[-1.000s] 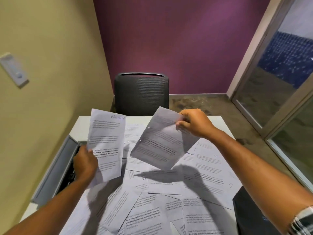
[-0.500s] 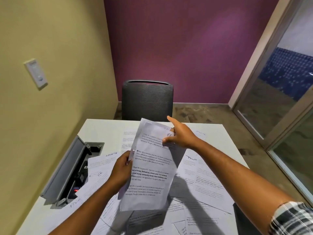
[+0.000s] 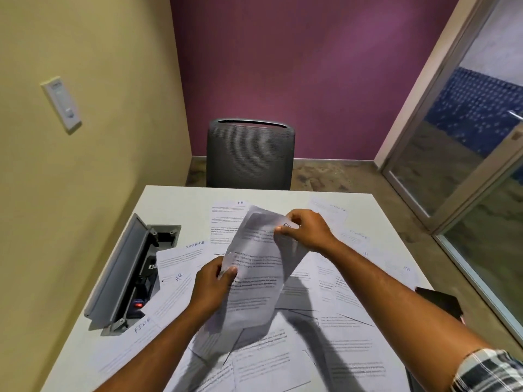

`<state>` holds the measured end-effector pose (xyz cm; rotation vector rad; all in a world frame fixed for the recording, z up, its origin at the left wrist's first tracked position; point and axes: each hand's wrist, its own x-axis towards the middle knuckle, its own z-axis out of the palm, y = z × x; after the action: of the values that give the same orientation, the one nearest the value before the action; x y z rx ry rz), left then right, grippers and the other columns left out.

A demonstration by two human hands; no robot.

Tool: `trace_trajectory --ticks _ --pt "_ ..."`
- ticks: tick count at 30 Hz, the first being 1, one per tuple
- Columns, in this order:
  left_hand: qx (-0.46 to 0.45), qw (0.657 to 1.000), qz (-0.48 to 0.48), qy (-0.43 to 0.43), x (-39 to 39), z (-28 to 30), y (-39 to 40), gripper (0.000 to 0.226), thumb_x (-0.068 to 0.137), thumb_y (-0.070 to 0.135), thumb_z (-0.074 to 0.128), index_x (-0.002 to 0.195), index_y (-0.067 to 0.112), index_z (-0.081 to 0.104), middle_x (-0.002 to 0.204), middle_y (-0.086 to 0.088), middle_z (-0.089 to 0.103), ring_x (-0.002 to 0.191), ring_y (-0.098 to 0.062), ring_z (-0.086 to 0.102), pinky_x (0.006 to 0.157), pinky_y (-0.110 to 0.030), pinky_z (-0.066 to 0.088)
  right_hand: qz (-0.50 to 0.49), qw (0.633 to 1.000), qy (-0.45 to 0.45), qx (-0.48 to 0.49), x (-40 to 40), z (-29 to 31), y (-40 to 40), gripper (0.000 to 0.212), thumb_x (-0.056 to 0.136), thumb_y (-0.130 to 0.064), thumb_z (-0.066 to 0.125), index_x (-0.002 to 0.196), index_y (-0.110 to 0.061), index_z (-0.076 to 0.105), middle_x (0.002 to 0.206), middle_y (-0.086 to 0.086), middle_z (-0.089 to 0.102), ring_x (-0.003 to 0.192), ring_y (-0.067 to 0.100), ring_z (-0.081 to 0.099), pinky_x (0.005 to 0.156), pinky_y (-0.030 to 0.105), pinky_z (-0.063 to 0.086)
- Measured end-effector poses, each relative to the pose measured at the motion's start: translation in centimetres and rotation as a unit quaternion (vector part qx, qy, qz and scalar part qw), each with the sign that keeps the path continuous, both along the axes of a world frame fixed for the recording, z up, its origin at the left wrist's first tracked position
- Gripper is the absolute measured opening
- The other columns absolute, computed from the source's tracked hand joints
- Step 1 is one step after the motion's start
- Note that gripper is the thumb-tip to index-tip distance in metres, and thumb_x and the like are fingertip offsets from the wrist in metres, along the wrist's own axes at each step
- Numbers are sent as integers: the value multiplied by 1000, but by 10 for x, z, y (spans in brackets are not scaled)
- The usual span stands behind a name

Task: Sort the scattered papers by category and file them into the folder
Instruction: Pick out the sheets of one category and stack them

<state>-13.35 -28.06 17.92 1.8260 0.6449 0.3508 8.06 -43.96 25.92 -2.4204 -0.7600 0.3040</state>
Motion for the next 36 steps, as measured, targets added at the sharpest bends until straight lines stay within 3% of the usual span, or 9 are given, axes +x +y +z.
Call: trace_trajectory --ticks 4,7,9,13,17,23,28,32,36 --pt "-33 999 8 1 -2 -2 4 15 98 29 59 104 18 67 94 3 73 87 -15 70 71 -30 55 -153 984 -23 85 -12 -17 -18 91 70 -65 81 145 -34 40 146 -2 48 131 24 43 105 50 45" --pt "-49 999 -11 -1 -3 -5 2 18 100 32 55 105 19 66 94 6 74 83 -9 71 65 -21 54 -219 930 200 218 -34 -41 -40 111 63 -60 87 152 -28 29 148 0 45 130 23 47 109 46 42" --pt "-67 997 -21 -9 -3 -8 -2 21 100 35 53 105 19 66 93 7 74 81 -5 72 62 -17 55 -214 877 338 266 -55 -59 -52 116 53 -62 92 147 -21 39 139 1 59 121 22 60 104 45 47" --pt "-60 996 -61 14 0 -27 -14 30 98 46 48 98 23 68 90 4 75 81 -11 73 70 -32 60 -193 854 378 302 -90 -94 -75 51 81 -34 84 125 -16 67 115 4 76 112 32 70 100 51 55" --pt "-55 997 -63 1 -6 -37 -22 21 98 42 52 108 28 64 101 9 73 93 -13 71 79 -38 59 -242 872 279 321 -108 -101 -76 30 86 -21 81 114 -19 72 105 -1 78 101 22 74 89 41 60" --pt "-77 995 -19 -68 2 -31 -57 10 97 33 60 107 33 64 103 3 72 98 -17 67 84 -42 56 -263 890 159 338 -121 -105 -88 33 85 -20 82 115 -22 67 106 -13 74 96 -3 70 81 12 54" --pt "-71 995 7 -72 9 -35 -89 22 98 29 60 119 31 58 113 8 68 105 -10 65 87 -37 55 -261 897 135 331 -122 -125 -102 38 84 -26 83 116 -21 64 109 -13 72 102 -6 65 87 10 49" --pt "-57 997 35 -23 22 -45 -97 19 101 26 54 117 36 56 115 9 66 108 -11 62 95 -43 53 -257 909 151 292 -111 -142 -111 18 87 -23 80 99 -27 68 96 -10 74 90 1 68 81 29 55" --pt "-39 998 55 -6 31 -43 -103 19 104 23 47 119 30 56 114 7 65 107 -14 62 99 -45 51 -233 910 170 299 -103 -141 -111 20 88 -18 79 97 -34 70 92 -18 76 88 0 71 77 22 54"
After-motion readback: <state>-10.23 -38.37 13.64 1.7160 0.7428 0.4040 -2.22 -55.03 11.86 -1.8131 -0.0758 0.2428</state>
